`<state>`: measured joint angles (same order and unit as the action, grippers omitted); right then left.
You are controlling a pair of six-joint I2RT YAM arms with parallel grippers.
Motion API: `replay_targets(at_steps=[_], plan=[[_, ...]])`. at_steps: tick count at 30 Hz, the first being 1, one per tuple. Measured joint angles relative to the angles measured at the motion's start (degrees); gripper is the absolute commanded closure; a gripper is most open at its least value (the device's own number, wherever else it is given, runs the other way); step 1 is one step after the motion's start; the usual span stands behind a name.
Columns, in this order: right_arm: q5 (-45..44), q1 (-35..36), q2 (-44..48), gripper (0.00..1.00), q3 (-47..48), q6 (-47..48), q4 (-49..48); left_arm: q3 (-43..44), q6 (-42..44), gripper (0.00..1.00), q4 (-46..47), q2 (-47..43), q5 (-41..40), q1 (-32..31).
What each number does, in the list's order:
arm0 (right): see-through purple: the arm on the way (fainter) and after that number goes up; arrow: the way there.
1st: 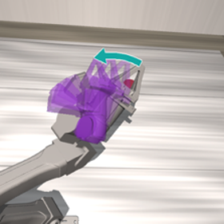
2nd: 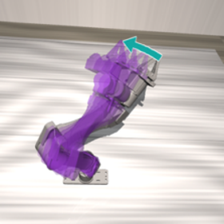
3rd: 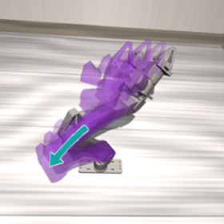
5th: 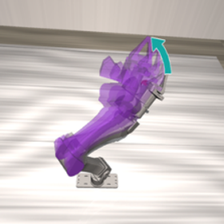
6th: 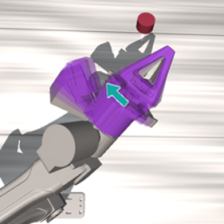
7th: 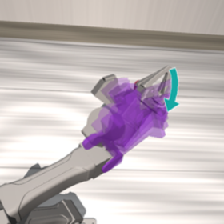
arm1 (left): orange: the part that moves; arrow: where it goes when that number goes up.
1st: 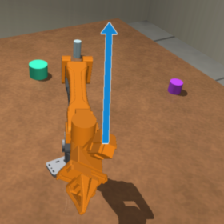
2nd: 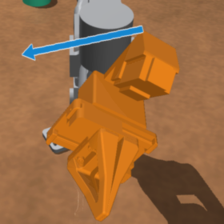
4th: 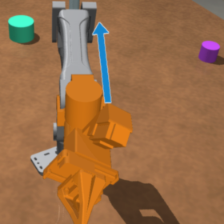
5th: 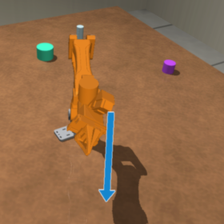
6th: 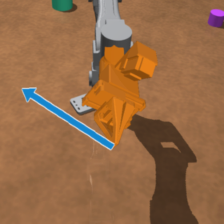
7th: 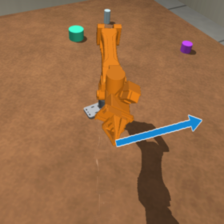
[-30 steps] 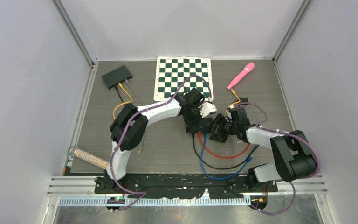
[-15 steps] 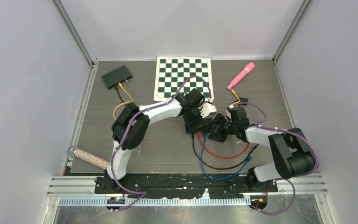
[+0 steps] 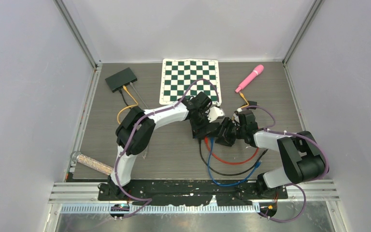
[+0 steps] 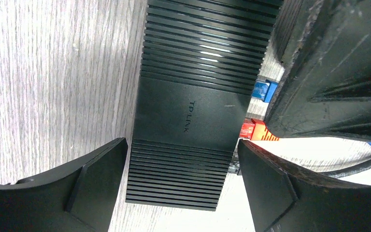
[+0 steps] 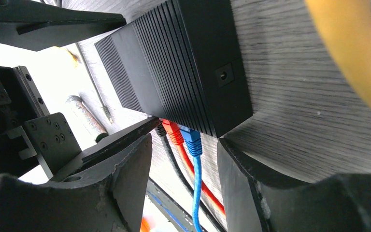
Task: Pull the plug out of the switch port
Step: Pull the connector from the switch port.
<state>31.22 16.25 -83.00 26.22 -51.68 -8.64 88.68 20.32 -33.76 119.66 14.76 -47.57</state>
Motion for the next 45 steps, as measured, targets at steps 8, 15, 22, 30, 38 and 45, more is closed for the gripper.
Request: replay_targets(at_steps=[8, 15, 22, 30, 38, 45], plan=[[0.1, -0.2, -0.3, 0.41, 0.0, -0.3, -0.5, 0.6, 1.0, 0.09, -0.7, 0.0, 0.0, 0.2], [0.4, -0.2, -0.6, 0.41, 0.0, -0.6, -0.9, 3.0, 1.5, 0.00, -2.3, 0.0, 0.8, 0.5], [0.4, -0.2, -0.6, 0.41, 0.0, -0.7, -0.9, 3.0, 1.6, 0.00, -2.5, -0.3, 1.3, 0.8], [0.5, -0.3, -0.6, 0.41, -0.2, -0.8, -1.2, 4.8, 2.6, 0.04, -4.7, 1.2, 1.3, 0.9], [0.6, -0.3, -0.6, 0.41, -0.3, -0.8, -1.5, 4.8, 2.6, 0.19, -4.7, 2.1, 1.3, 0.9], [0.6, -0.3, -0.7, 0.43, -0.5, -0.8, -1.9, 4.8, 2.4, 0.47, -4.7, 2.1, 1.2, 0.9]])
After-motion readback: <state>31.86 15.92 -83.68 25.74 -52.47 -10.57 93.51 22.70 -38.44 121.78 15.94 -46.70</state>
